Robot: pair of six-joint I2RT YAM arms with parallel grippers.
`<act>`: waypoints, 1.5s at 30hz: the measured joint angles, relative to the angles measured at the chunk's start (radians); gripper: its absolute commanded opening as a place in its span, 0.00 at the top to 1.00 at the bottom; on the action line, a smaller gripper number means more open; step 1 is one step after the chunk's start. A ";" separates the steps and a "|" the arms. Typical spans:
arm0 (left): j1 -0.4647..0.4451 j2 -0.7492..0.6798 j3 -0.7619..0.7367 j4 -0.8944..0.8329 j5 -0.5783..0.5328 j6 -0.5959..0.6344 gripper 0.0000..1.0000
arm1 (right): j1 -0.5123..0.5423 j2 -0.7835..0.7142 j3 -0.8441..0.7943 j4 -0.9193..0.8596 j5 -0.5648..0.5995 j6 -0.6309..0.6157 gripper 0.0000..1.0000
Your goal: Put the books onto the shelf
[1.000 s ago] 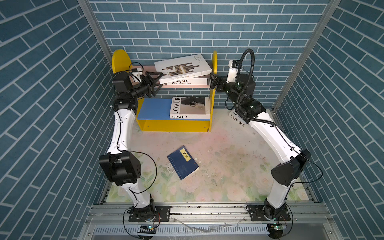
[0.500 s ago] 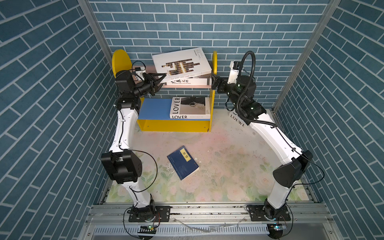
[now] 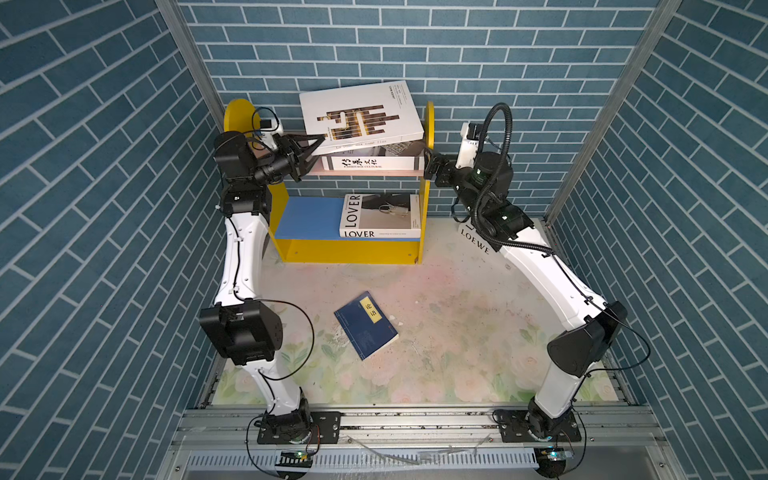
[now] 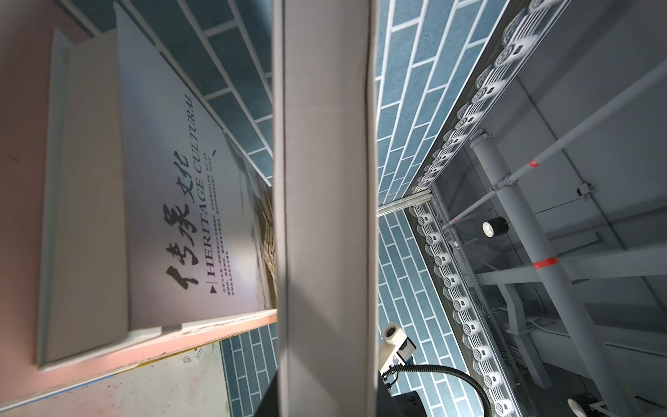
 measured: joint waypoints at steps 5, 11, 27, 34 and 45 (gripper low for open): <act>0.030 0.016 0.033 -0.007 0.036 0.009 0.73 | 0.000 0.000 0.000 0.009 -0.033 -0.011 0.01; 0.026 0.060 0.071 -0.008 0.066 0.011 0.72 | 0.000 0.000 0.010 0.048 -0.075 -0.028 0.01; -0.003 0.077 0.047 -0.015 0.121 0.035 0.71 | 0.000 0.079 0.165 0.144 -0.092 -0.048 0.01; -0.006 0.077 0.034 -0.044 0.124 0.050 0.68 | 0.000 0.183 0.300 0.098 -0.092 -0.052 0.02; -0.006 0.103 0.133 -0.094 0.104 0.101 0.49 | 0.000 0.289 0.404 0.005 -0.080 -0.052 0.01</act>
